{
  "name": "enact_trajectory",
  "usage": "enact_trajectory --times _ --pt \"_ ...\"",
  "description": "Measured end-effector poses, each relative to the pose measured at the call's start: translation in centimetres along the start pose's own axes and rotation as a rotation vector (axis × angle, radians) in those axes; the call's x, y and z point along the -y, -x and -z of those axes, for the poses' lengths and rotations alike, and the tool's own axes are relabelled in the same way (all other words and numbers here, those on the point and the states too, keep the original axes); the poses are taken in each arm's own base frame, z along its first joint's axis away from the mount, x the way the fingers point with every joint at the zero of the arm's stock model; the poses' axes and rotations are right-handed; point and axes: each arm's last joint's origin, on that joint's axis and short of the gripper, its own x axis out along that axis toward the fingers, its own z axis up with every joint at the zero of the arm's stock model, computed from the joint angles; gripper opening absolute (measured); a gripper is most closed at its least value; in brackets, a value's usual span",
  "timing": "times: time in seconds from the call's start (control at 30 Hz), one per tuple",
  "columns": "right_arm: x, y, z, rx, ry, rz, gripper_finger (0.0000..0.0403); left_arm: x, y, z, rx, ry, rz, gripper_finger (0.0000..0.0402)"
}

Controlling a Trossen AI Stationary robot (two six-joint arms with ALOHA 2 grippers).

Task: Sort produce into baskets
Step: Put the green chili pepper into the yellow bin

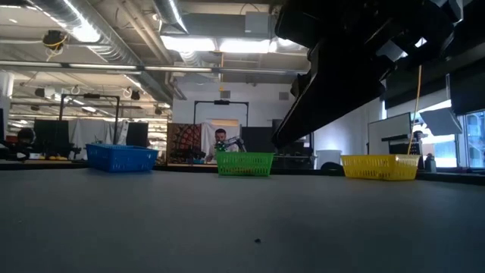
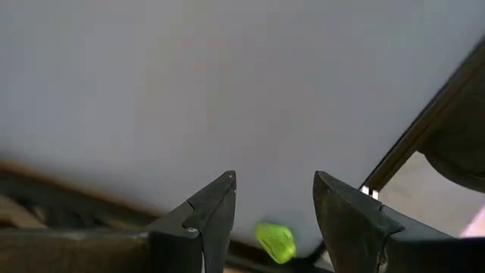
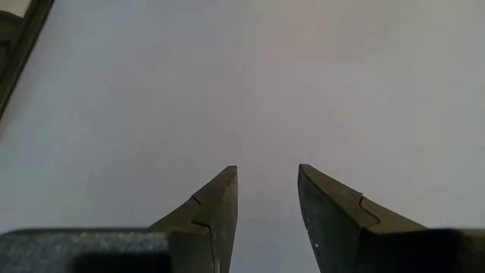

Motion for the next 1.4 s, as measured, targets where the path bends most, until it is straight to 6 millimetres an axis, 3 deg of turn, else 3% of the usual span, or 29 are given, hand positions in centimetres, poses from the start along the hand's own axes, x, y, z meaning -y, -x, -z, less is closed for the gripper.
enact_trajectory --times 0.33,0.53,0.9,1.4 --pt "0.0 0.0 -0.1 0.011 -0.004 -0.006 0.0138 1.4 -3.5 0.8 -0.316 0.29 -0.101 0.017" --pt "0.0 0.0 -0.1 0.009 -0.004 -0.011 0.0138 1.8 -5.5 0.9 -0.37 0.359 -0.182 0.017" --pt "-0.1 0.0 -0.1 0.013 -0.005 -0.014 0.0138 3.2 -8.8 2.7 -0.448 0.273 -0.191 0.017" --pt "-0.1 0.0 -0.3 0.024 -0.007 -0.017 0.0138 3.2 -9.7 4.1 -0.464 0.285 -0.243 0.017"
